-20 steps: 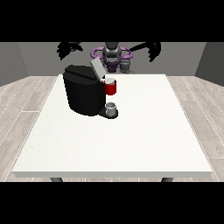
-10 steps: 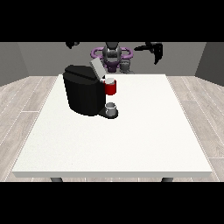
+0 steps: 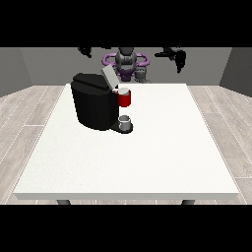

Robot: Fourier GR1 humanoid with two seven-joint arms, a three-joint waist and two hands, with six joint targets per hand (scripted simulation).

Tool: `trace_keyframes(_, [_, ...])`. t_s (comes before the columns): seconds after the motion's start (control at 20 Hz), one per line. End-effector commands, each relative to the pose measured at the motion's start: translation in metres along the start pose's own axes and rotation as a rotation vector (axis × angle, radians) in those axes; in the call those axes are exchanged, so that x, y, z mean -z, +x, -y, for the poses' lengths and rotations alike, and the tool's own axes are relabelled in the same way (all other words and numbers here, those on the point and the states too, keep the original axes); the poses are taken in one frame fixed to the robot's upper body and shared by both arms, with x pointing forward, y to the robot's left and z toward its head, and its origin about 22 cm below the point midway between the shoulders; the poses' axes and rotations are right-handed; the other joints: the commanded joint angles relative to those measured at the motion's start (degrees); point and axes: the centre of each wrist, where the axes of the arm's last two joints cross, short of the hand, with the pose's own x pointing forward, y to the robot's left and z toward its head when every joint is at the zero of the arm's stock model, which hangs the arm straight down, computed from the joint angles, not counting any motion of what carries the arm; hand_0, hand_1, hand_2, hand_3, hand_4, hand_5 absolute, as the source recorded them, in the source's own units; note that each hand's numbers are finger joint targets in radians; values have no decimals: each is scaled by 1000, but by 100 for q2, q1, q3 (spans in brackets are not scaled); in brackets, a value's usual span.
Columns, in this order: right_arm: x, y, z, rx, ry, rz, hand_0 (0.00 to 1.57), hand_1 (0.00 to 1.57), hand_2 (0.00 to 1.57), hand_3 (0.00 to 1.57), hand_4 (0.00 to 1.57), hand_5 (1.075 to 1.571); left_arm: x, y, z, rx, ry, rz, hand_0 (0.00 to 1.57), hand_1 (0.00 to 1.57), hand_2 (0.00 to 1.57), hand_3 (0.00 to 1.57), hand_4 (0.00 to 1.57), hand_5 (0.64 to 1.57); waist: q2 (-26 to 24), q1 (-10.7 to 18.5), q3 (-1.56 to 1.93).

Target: Insert the coffee pod into the coffee machine and close the lid

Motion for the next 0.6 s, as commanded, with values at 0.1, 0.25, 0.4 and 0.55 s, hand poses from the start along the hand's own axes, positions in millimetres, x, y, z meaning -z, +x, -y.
trace_keyframes(0.1, [22, 10, 2, 51, 7, 17, 0, 0, 0, 0, 0, 1571, -13, 7, 11, -16, -3, 62, 0, 0, 0, 0, 0, 1571, 426, 99, 0])
trace_keyframes(0.25, [38, 5, 9, 36, -61, -4, 0, 0, 0, 0, 0, 1571, -5, 29, 24, -28, -40, 56, 0, 0, 0, 0, 0, 1571, 511, 533, 1])
trace_keyframes(0.4, [28, -16, 24, 58, -9, -43, 0, 0, 0, 0, 0, 1571, -19, 28, 27, -39, 31, 69, 0, 0, 0, 0, 0, 1571, 584, 276, 1])
trace_keyframes(0.55, [45, -3, 4, 59, -2, 21, 0, 0, 0, 0, 0, 1571, -29, 33, 14, -28, 27, 118, 0, 0, 0, 0, 0, 1571, 921, 144, 0])
